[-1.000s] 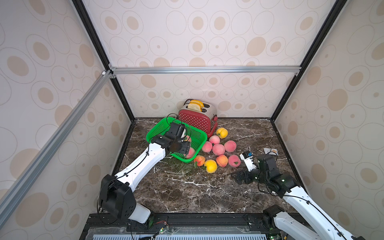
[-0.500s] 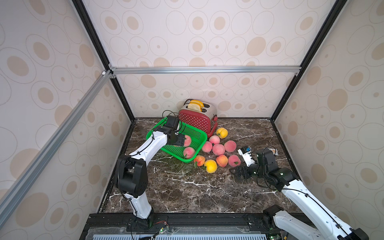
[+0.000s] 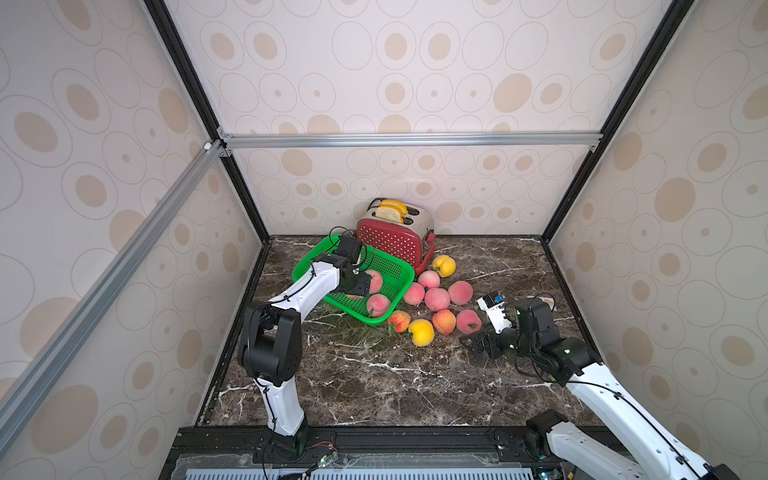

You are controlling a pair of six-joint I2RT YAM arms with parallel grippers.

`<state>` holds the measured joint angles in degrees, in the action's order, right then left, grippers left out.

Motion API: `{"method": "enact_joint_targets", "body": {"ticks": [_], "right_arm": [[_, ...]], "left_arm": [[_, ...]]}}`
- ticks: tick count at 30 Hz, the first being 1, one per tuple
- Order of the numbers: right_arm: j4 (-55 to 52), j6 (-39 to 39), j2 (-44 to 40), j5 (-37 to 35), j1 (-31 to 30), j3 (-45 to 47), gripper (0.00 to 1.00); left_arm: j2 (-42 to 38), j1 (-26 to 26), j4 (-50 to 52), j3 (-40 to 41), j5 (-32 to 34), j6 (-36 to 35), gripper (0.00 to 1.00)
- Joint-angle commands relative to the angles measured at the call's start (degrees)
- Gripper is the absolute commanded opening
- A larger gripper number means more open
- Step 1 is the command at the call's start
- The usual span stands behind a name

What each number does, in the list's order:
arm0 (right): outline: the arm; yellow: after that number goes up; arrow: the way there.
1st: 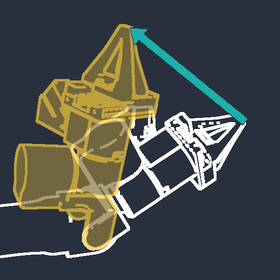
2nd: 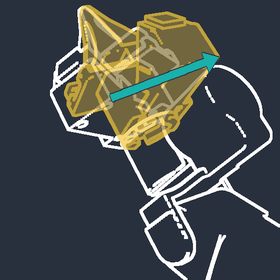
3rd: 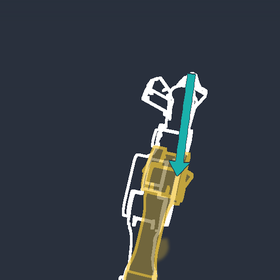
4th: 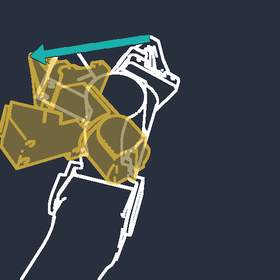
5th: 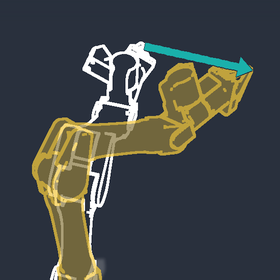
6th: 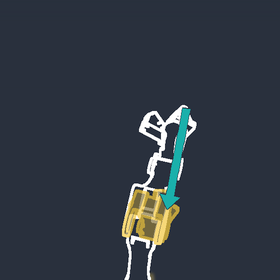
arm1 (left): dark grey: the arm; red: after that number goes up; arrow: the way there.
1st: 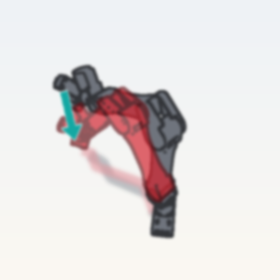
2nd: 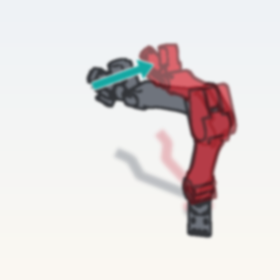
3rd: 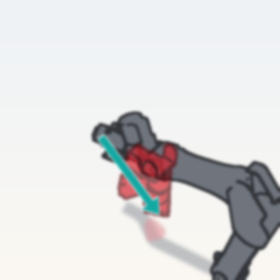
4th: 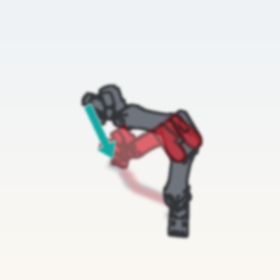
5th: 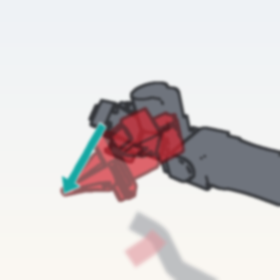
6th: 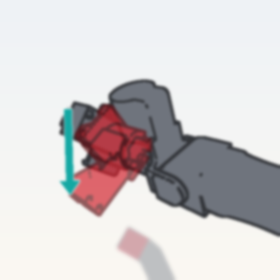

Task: Put the peaches into the basket
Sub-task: Place the peach in the basket.

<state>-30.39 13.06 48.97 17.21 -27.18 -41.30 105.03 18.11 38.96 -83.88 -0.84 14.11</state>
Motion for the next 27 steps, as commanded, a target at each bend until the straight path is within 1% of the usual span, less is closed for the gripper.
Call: {"method": "enact_joint_targets", "body": {"ticks": [1, 9, 13, 18, 23, 27], "right_arm": [[0.52, 0.12, -1.22, -0.26, 0.19, 0.35, 1.00], [0.69, 0.41, -1.99, -0.74, 0.17, 0.85, 1.00], [0.10, 0.55, -1.06, -0.25, 0.19, -0.05, 1.00], [0.86, 1.00, -1.60, -0.74, 0.20, -0.06, 1.00], [0.99, 1.08, -0.56, -0.69, 0.19, -0.52, 1.00], [2.17, 1.68, -0.45, -0.69, 0.20, 0.07, 1.00]], "left_arm": [[0.73, 0.05, 1.54, -0.87, -0.07, -0.91, 0.74], [0.06, 0.16, 0.33, 1.51, -0.69, 0.04, 0.77], [0.26, 0.19, 0.24, 1.56, -1.09, -0.02, 0.81], [-0.03, 0.26, 0.32, 1.39, -0.97, -0.11, 0.83], [-1.15, 0.25, 0.20, 2.24, -1.27, 0.18, 0.91], [-2.37, 0.26, -0.21, 3.37, -1.27, 0.29, 0.92]]}}
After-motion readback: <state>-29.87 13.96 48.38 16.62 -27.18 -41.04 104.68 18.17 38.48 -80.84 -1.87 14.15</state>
